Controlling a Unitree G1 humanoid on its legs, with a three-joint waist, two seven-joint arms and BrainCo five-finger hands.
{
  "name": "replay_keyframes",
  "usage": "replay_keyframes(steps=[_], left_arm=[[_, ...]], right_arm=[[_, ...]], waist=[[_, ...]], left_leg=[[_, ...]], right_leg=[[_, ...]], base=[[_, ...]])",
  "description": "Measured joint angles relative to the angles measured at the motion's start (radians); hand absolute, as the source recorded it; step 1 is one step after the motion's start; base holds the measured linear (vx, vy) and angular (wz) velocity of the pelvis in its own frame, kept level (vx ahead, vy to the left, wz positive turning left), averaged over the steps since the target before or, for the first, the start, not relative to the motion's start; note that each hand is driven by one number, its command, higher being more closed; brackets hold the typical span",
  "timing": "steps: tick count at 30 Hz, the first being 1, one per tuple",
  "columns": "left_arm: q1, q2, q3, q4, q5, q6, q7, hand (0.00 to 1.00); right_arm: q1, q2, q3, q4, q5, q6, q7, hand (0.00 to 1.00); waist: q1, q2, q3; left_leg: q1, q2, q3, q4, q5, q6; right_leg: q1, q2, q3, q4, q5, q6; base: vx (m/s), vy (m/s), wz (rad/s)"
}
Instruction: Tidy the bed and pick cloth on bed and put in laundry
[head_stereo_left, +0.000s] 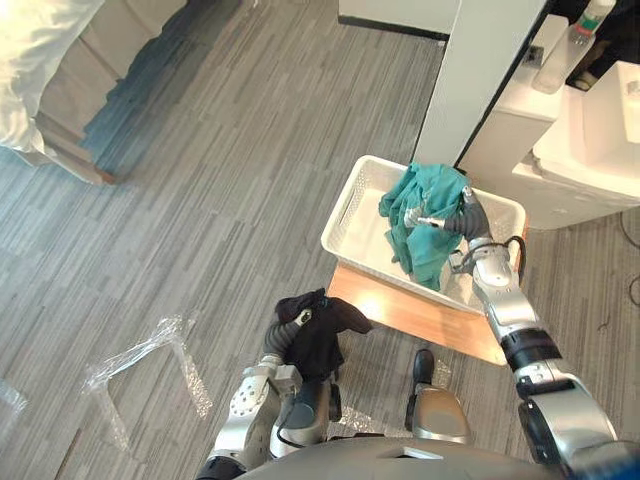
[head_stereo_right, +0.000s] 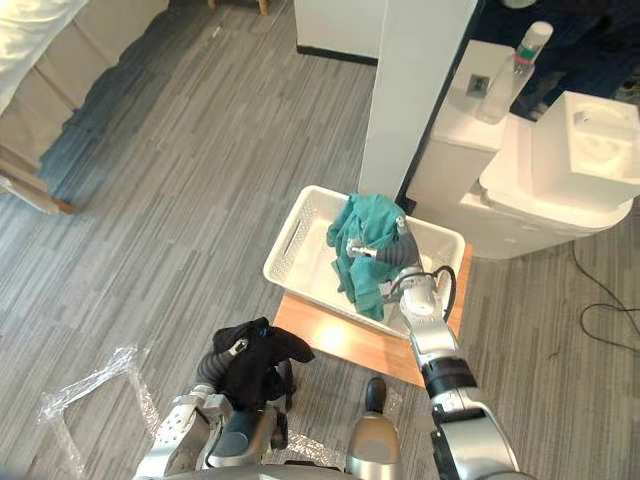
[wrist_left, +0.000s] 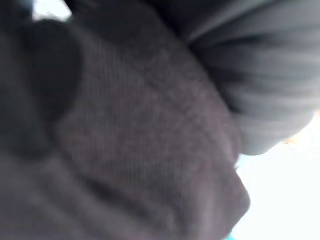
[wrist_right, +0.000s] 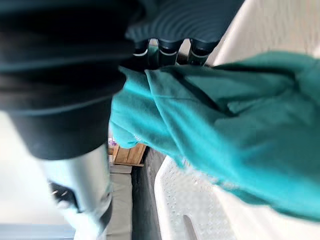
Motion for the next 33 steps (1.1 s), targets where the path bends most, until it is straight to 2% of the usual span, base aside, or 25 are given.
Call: replay_keyframes(steps=[4, 10, 15, 19, 23, 25, 30, 32, 33], left_arm=[[0.008, 0.004, 0.056, -0.091, 0.019, -0.006, 0.027, 1.0], [-0.004, 0.006, 0.131, -0.162, 0.047, -0.013, 0.049, 1.0], [-0.001, 0.006, 0.175, -0.18, 0.049, -0.013, 0.048, 1.0], [0.003, 0.006, 0.202, -0.245, 0.049, -0.011, 0.047, 1.0], [-0.001, 0.015, 0.225, -0.35, 0.05, -0.011, 0.044, 1.0], [-0.007, 0.02, 0.241, -0.373, 0.074, -0.011, 0.053, 1.0], [-0.107, 0.045, 0.247, -0.38, 0.149, -0.011, 0.167, 1.0], [-0.188, 0.055, 0.247, -0.378, 0.164, -0.011, 0.253, 1.0], [-0.208, 0.062, 0.247, -0.374, 0.167, -0.012, 0.27, 1.0]], right_arm=[[0.103, 0.0, -0.031, -0.089, -0.105, 0.021, -0.023, 0.0], [0.19, -0.021, -0.088, -0.128, -0.329, 0.079, -0.051, 0.0], [0.262, -0.063, -0.11, -0.144, -0.452, 0.184, -0.059, 0.0], [0.29, -0.081, -0.127, -0.129, -0.449, 0.256, -0.058, 0.0], [0.313, -0.081, -0.205, -0.043, -0.378, 0.332, -0.044, 0.0], [0.321, -0.081, -0.245, -0.017, -0.334, 0.354, -0.043, 0.0], [0.343, -0.078, -0.282, 0.099, -0.2, 0.366, -0.027, 0.0], [0.347, -0.059, -0.282, 0.172, -0.151, 0.363, -0.021, 0.0], [0.352, -0.051, -0.282, 0.179, -0.143, 0.362, -0.018, 0.0]], waist=[[-0.011, -0.024, -0.027], [-0.032, -0.036, -0.093], [-0.046, -0.048, -0.132], [-0.052, -0.057, -0.14], [-0.06, -0.062, -0.159], [-0.07, -0.061, -0.16], [-0.084, -0.061, -0.167], [-0.088, -0.06, -0.168], [-0.092, -0.06, -0.167]], left_leg=[[0.031, 0.003, 0.008, 0.0, -0.011, -0.014], [0.048, 0.013, 0.033, -0.001, -0.015, -0.014], [0.063, 0.014, 0.041, -0.001, -0.03, -0.009], [0.064, 0.012, 0.051, -0.001, -0.031, -0.007], [0.068, 0.011, 0.058, -0.001, -0.032, -0.007], [0.082, 0.011, 0.059, -0.001, -0.032, -0.006], [0.101, 0.016, 0.066, -0.001, -0.039, -0.015], [0.118, 0.027, 0.086, -0.001, -0.042, -0.019], [0.123, 0.029, 0.088, -0.001, -0.043, -0.02]], right_leg=[[0.031, 0.003, 0.006, -0.01, 0.0, 0.0], [0.034, 0.012, 0.022, -0.01, -0.001, -0.002], [0.044, 0.019, 0.032, -0.011, -0.017, -0.007], [0.039, 0.018, 0.05, -0.011, -0.017, -0.007], [0.041, 0.012, 0.052, -0.012, -0.016, -0.007], [0.055, 0.01, 0.052, -0.012, -0.014, -0.004], [0.068, 0.02, 0.054, -0.012, -0.016, -0.009], [0.073, 0.029, 0.072, -0.012, -0.016, -0.014], [0.076, 0.031, 0.074, -0.012, -0.016, -0.016]], base=[[0.07, -0.02, -0.06], [-0.03, -0.013, -0.13], [-0.05, 0.001, -0.04], [0.0, 0.009, -0.07], [0.04, 0.001, -0.04], [0.07, -0.005, -0.01], [0.04, -0.012, -0.06], [0.0, -0.025, -0.23], [-0.01, -0.019, -0.19]])
